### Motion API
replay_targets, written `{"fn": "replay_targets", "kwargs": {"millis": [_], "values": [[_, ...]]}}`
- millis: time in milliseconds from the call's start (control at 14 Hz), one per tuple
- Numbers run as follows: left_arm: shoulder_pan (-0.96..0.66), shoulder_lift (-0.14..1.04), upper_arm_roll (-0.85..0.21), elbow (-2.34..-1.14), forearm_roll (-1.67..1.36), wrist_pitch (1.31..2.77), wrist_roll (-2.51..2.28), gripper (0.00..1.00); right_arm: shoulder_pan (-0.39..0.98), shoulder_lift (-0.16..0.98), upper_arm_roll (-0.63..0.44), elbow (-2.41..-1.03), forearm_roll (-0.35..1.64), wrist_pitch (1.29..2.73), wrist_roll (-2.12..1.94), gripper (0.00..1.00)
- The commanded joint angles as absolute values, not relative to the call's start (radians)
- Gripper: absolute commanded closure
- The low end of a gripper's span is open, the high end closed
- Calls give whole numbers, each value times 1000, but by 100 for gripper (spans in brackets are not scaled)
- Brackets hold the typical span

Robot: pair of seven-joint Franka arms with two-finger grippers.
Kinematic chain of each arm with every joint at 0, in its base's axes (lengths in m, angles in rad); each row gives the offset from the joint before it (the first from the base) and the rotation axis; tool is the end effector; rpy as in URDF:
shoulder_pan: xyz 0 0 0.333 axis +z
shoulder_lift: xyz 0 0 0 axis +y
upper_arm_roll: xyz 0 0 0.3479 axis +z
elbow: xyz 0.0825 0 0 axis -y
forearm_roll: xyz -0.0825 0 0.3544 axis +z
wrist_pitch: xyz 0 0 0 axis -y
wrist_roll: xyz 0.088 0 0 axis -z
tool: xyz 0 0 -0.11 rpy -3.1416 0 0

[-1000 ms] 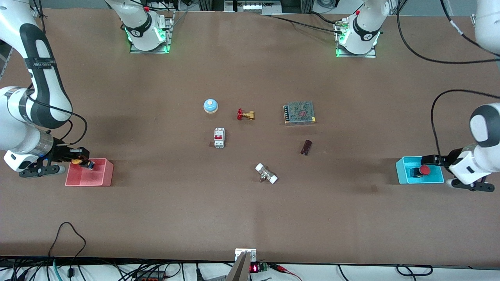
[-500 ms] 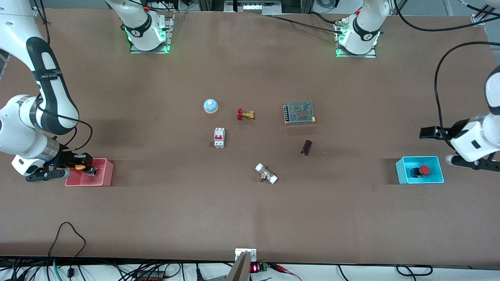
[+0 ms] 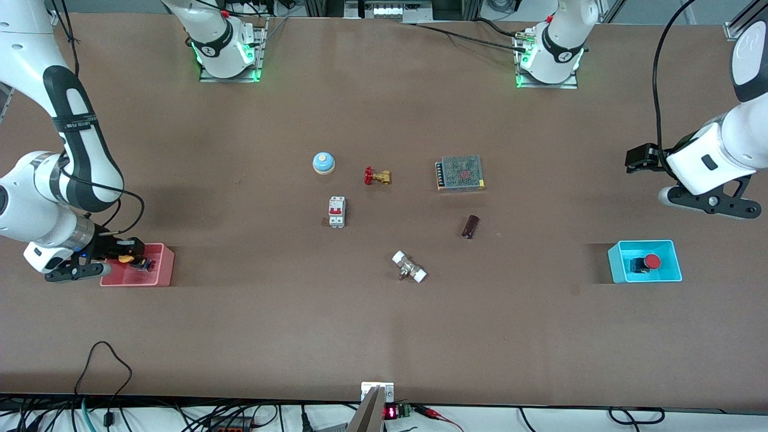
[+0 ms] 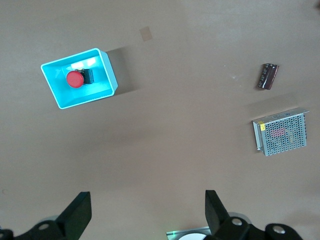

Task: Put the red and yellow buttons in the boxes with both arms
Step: 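Open the left gripper and lift it away from the cyan box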

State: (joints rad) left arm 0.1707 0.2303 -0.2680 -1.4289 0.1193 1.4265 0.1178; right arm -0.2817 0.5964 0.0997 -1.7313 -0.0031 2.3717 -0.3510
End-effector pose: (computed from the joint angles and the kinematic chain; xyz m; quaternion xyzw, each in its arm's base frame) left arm 0.5787 -0.0229 0.5806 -0.9877 0.1048 0.1123 0.0280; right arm 0.6581 -0.1302 0.2867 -0.9965 -0.0763 -0.0296 0.0195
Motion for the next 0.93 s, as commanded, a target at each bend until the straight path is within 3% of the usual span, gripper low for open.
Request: {"fn": "replay_targets", "kwargs": {"millis": [0,214,357,500,571,857], "values": [[175,239,-282,-1430,123,1433,115,0,-296,615,114,-1710,-2,2370,-370,80],[175,195,-265,-1456,112,1498,112,0,-296,624,114,-1710,-2,2372,-371,79],[88,41,-163,-1636,110,1630,62,0,-296,632,114,-1710,-2,2372,-371,78],[23,-44,-77,-1727,95,1713,57,0,-295,634,114,-1710,-2,2372,-370,78],[12,-49,-65,-1729,95,1713,60,0,-295,637,114,-1710,-2,2372,-368,71],[-1,-48,-58,-1730,52,1709,60,0,-295,640,114,-1710,-2,2373,-365,62]]}}
